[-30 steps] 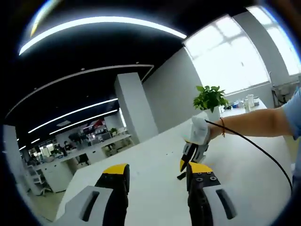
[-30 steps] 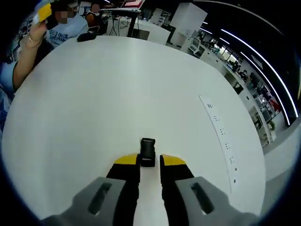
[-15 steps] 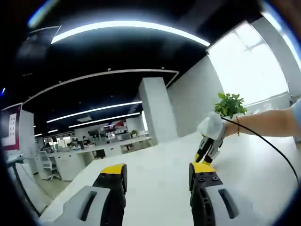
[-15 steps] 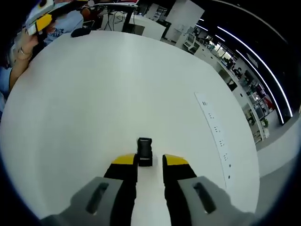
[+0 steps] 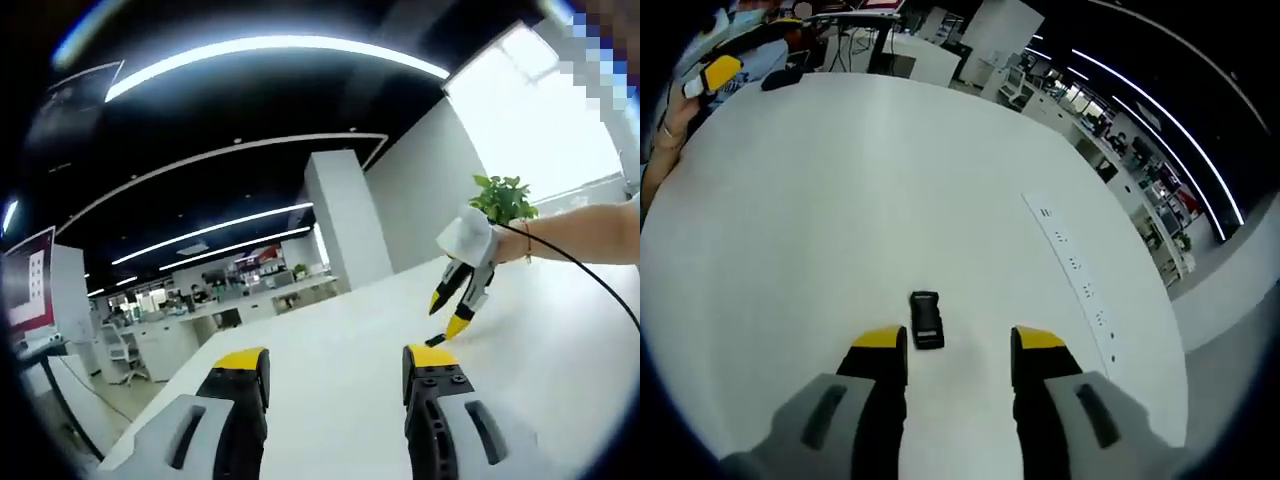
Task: Snap the two parts of the plastic buckle together until the buckle closes and remains connected.
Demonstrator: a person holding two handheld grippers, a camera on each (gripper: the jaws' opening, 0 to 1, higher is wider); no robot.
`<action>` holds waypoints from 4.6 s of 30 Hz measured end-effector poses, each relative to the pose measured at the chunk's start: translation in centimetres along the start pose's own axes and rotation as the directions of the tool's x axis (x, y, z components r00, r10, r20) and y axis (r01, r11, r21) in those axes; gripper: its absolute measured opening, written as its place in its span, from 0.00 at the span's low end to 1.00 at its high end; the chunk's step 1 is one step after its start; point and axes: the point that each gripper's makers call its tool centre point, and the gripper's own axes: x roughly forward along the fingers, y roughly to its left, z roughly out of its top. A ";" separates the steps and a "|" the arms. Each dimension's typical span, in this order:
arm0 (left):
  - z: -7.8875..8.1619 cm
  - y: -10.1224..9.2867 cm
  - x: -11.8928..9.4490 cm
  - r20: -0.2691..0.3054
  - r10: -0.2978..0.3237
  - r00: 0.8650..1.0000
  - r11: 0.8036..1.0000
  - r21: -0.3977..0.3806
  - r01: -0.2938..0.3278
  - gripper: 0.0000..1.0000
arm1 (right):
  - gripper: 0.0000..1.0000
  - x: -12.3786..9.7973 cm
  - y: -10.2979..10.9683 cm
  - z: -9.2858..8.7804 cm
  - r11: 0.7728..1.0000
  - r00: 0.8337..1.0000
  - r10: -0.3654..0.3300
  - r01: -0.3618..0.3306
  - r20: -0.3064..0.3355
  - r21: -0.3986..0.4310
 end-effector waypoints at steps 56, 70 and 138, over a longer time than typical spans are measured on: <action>0.0 -0.3 0.2 -0.010 -0.002 1.000 1.000 -0.027 0.001 0.60 | 0.55 -29.2 1.9 -11.7 0.596 0.473 -0.790 0.444 0.390 0.669; 0.0 0.0 0.1 -0.012 0.007 1.000 0.999 -0.037 -0.007 0.61 | 0.55 -27.8 2.4 -13.5 0.582 0.524 -0.785 0.445 0.329 0.681; 0.3 -0.9 -1.5 0.051 0.006 0.999 0.998 -0.069 -0.003 0.66 | 0.55 -31.1 2.7 -16.8 0.476 0.440 -0.859 0.502 0.261 0.722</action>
